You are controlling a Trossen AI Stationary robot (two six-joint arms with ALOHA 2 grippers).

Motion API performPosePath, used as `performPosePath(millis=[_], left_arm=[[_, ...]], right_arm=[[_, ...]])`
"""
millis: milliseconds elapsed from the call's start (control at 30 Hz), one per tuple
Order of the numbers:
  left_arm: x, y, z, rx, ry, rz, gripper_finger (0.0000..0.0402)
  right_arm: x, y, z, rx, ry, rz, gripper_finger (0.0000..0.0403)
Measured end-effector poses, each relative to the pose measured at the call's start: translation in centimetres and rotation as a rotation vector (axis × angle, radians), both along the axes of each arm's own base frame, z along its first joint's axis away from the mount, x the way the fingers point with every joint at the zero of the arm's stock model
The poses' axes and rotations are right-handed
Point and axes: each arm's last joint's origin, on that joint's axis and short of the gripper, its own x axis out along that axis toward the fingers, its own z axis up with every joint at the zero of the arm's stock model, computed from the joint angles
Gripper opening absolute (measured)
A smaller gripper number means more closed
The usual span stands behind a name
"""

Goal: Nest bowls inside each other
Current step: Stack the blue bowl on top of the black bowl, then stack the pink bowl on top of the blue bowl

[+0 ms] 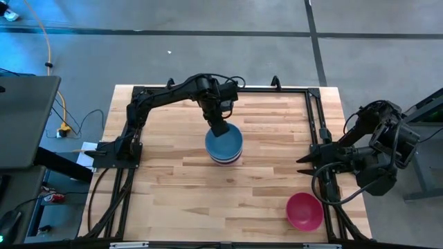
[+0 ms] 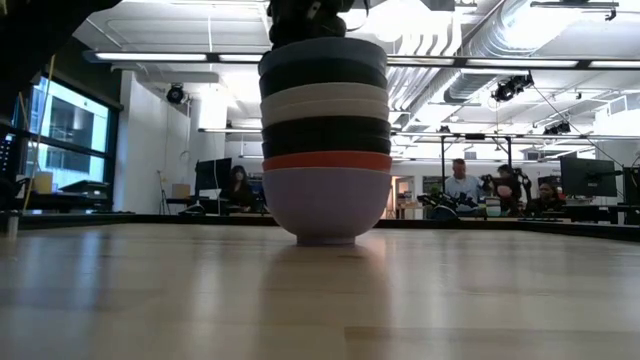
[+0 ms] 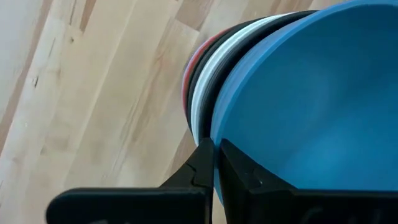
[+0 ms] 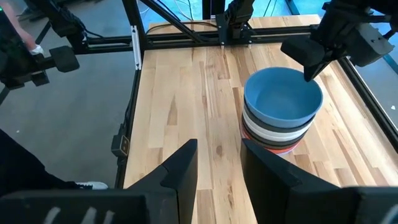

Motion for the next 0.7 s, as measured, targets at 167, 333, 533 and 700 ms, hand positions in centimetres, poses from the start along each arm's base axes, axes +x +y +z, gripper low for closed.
performPosePath(millis=[167, 333, 533, 700], left_arm=[[0.16, -0.44, 0.02, -0.03, -0.014, -0.029, 0.0016], [0.2, -0.57, 0.01, -0.022, -0.009, -0.023, 0.0068], [0.18, -0.5, 0.01, -0.019, -0.007, -0.014, 0.0115], [0.02, -0.36, 0.17, -0.014, -0.012, -0.023, 0.0129]], right_arm=[[0.0, 0.0, 0.0, 0.0, 0.0, 0.0, 0.0112], [0.0, 0.0, 0.0, 0.0, 0.0, 0.0, 0.0112], [0.0, 0.0, 0.0, 0.0, 0.0, 0.0, 0.0112], [0.0, 0.0, 0.0, 0.004, 0.0, -0.003, 0.0112]])
